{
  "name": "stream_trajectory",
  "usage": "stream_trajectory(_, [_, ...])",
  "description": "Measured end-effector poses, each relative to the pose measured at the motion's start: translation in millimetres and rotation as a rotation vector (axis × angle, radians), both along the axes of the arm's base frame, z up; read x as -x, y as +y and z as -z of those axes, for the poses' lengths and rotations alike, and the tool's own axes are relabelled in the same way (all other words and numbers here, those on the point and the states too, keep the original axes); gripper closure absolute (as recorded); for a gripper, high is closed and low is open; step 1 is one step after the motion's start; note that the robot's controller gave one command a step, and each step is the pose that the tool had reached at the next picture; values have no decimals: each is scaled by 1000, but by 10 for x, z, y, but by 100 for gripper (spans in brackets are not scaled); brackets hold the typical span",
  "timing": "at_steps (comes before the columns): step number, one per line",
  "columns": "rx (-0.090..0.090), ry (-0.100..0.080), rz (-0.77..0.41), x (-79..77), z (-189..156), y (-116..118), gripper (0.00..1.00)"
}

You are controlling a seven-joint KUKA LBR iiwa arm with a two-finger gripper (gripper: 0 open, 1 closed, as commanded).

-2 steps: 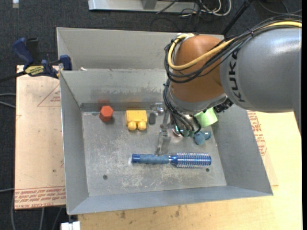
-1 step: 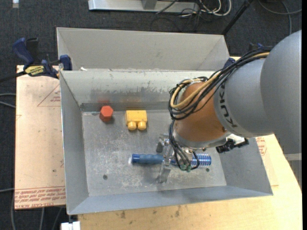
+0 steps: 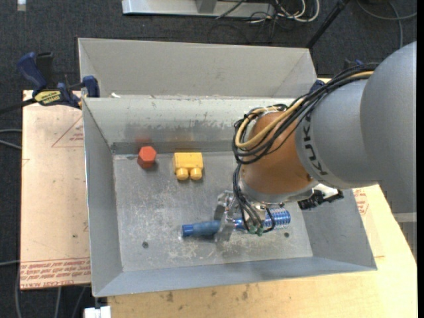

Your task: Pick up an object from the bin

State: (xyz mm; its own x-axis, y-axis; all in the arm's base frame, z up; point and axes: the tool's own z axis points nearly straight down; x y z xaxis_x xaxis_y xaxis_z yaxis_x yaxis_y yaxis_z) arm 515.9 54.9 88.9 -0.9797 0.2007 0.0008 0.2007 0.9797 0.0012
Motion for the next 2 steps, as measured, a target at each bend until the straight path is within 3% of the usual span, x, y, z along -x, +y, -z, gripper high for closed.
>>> stream_trajectory(1, [-1, -7, -59, 159, -1097, 222, 100])
stream_trajectory(2, [2, -5, -529, 295, -1596, 8, 100])
